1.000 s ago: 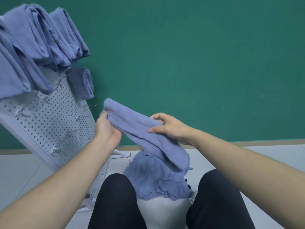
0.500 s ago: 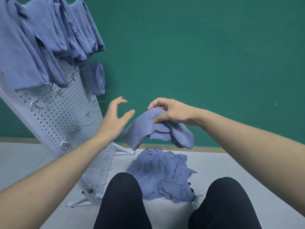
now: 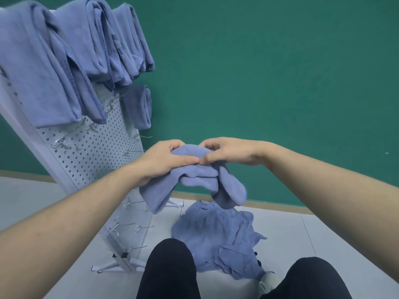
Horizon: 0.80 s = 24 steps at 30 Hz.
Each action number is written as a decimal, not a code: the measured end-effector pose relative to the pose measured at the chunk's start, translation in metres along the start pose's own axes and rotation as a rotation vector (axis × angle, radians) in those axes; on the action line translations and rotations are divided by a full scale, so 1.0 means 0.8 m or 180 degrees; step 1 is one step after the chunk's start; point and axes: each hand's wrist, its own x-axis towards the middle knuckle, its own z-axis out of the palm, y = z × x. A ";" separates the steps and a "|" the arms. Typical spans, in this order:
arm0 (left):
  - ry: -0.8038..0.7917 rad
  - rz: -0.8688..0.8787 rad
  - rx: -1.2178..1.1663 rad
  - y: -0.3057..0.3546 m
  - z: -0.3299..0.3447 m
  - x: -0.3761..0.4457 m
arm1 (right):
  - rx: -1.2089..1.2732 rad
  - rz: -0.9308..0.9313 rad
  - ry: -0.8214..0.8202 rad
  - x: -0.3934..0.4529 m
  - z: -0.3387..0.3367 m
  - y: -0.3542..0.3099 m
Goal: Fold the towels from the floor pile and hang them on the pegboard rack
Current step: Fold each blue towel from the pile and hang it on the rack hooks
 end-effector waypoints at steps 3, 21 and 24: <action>0.0348 0.0004 -0.0154 -0.008 -0.018 0.006 | 0.0147 -0.0114 0.0295 0.027 -0.003 -0.011; 0.1903 0.0025 0.0035 -0.055 -0.096 0.117 | 0.0582 -0.0767 0.0810 0.227 -0.059 -0.076; 0.2204 -0.0023 -0.0076 -0.054 -0.105 0.136 | 0.0901 -0.0931 0.0619 0.255 -0.073 -0.083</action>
